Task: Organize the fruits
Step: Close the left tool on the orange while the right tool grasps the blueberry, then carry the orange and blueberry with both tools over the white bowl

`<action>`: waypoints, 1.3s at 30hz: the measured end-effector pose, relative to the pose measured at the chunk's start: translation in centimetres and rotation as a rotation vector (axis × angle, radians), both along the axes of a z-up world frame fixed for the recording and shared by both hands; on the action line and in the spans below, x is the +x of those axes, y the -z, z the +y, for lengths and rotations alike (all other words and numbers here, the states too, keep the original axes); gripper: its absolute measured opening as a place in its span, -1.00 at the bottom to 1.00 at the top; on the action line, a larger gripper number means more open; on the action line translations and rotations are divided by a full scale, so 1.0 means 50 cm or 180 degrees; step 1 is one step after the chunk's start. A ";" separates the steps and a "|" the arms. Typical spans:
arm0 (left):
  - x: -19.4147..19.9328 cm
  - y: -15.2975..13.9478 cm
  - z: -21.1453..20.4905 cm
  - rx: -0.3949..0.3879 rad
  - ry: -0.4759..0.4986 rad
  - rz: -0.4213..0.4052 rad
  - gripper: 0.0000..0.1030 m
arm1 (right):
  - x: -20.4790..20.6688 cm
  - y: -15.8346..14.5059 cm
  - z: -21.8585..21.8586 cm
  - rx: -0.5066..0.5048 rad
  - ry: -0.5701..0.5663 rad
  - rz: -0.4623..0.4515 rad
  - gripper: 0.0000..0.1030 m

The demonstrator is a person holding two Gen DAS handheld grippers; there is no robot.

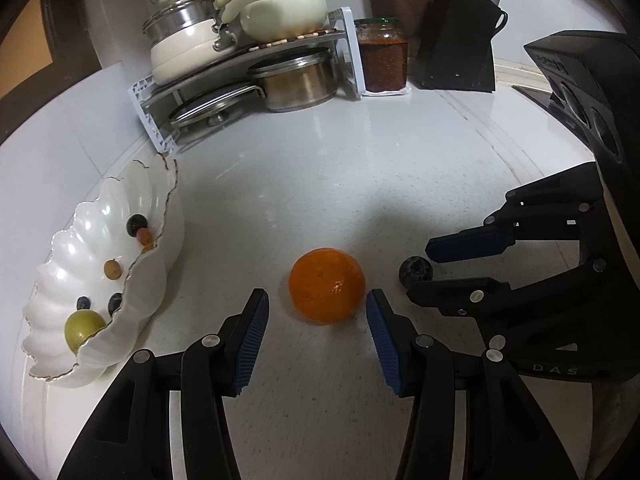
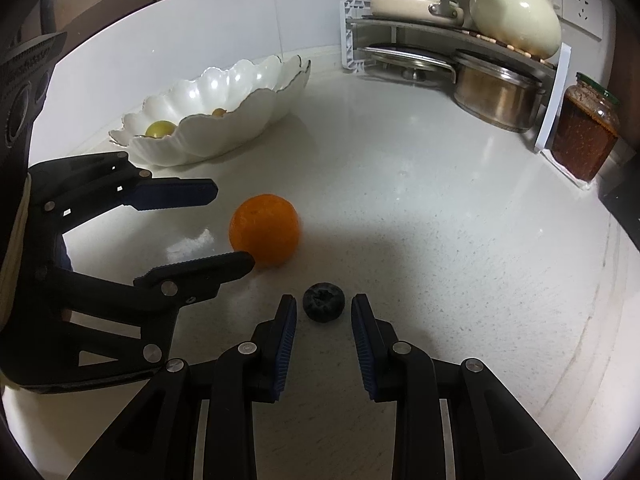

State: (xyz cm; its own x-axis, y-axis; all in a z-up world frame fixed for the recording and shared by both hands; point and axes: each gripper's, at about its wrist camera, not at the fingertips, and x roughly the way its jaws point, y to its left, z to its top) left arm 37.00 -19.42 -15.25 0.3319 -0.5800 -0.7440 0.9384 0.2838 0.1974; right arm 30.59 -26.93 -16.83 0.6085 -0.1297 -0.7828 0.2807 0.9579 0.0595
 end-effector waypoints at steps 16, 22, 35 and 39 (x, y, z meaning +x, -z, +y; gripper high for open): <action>0.027 0.014 -0.022 0.0011 0.0084 0.0200 -0.03 | 0.008 0.008 -0.004 0.0010 -0.0086 -0.0082 -0.53; 0.025 0.016 -0.027 -0.0023 0.0077 0.0244 -0.15 | 0.003 0.005 -0.017 0.0034 0.0005 -0.0119 -0.53; 0.003 0.006 -0.010 -0.0110 -0.0405 0.0467 -0.22 | -0.001 -0.009 -0.034 0.0072 0.0074 -0.0175 -0.53; 0.010 -0.008 0.006 -0.0219 -0.0655 0.0538 -0.22 | -0.003 -0.021 -0.034 0.0054 0.0070 -0.0216 -0.53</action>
State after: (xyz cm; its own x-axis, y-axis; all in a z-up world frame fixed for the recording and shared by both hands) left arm 37.51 -19.13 -14.85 0.3225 -0.5643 -0.7600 0.8775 0.4792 0.0165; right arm 30.44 -28.65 -15.77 0.6575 -0.1307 -0.7420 0.2966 0.9502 0.0954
